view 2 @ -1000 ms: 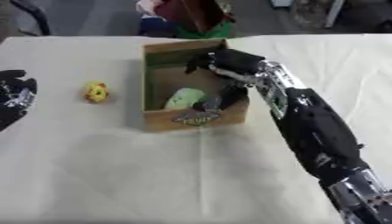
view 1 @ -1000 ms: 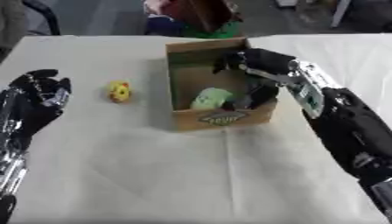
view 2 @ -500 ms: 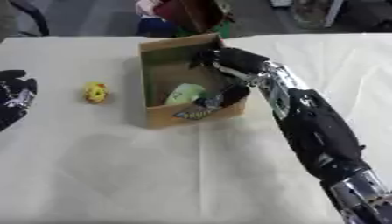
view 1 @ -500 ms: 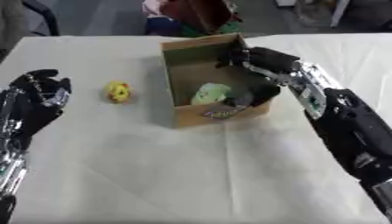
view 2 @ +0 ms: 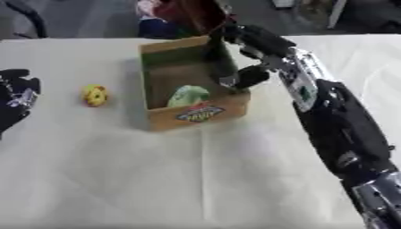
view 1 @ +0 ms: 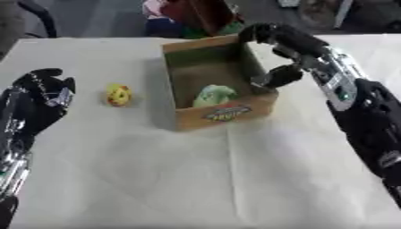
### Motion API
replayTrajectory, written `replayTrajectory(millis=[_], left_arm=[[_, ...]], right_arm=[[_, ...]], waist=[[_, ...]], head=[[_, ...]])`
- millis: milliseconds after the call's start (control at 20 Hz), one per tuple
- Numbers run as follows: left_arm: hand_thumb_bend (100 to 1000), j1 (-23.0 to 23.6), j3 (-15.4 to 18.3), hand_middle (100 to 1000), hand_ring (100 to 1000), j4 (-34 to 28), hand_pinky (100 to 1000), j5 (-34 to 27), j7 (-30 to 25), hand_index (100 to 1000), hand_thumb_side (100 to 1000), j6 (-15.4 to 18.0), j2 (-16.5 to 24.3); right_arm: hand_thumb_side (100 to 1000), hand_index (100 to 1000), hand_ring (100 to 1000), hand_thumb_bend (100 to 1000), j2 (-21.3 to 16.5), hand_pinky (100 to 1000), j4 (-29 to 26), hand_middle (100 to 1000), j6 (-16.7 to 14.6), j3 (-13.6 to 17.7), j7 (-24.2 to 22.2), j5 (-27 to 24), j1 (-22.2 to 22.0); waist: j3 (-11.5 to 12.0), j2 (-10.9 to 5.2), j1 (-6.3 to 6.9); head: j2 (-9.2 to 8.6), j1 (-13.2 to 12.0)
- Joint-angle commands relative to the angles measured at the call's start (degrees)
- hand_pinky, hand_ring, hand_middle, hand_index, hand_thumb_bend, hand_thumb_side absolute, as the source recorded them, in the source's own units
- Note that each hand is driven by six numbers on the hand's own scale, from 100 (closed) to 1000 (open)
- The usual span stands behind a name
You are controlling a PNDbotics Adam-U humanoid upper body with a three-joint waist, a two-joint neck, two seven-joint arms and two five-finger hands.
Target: Pick up objects on the table and place them in the box.
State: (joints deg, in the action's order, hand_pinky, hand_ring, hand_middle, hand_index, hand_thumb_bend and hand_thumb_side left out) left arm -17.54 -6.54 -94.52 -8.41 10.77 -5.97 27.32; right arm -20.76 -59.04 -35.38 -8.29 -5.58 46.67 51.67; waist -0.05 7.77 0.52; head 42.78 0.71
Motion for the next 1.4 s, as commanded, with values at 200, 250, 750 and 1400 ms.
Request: replayTrajectory(millis=[200, 250, 750, 1400], left_arm=[[284, -5.58, -1.45, 575, 657, 3.53, 690, 4.79, -2.22, 752, 215, -0.95, 6.97], [287, -6.88, -1.96, 579, 659, 4.82, 692, 5.67, -2.97, 757, 216, -1.28, 8.17], [317, -20.78, -6.86, 635, 683, 24.37, 706, 29.74, -19.69, 774, 195, 1.73, 11.11], [552, -28.22, -6.53, 638, 671, 41.02, 697, 48.01, -25.22, 788, 240, 9.17, 2.62]], right_arm=[[469, 819, 771, 293, -3.56, 668, -7.63, 767, 3.31, 0.00, 1.03, -6.19, -0.92], [465, 818, 770, 295, -3.73, 668, -8.73, 764, 3.50, -0.24, 0.91, -7.07, -1.16], [446, 812, 763, 284, -5.06, 664, -14.89, 750, 6.80, -0.91, -3.74, -17.14, -2.39], [452, 809, 760, 268, -4.47, 664, -15.29, 747, 6.99, -0.96, -5.65, -18.60, -3.03]], waist=[[-1.40, -1.03, -0.16], [-1.83, -1.04, -0.19], [-4.09, -1.38, -0.27], [-4.70, -1.51, -0.91]], head=[[-0.04, -1.09], [-0.04, -1.25], [0.47, -2.14], [0.91, -2.92]])
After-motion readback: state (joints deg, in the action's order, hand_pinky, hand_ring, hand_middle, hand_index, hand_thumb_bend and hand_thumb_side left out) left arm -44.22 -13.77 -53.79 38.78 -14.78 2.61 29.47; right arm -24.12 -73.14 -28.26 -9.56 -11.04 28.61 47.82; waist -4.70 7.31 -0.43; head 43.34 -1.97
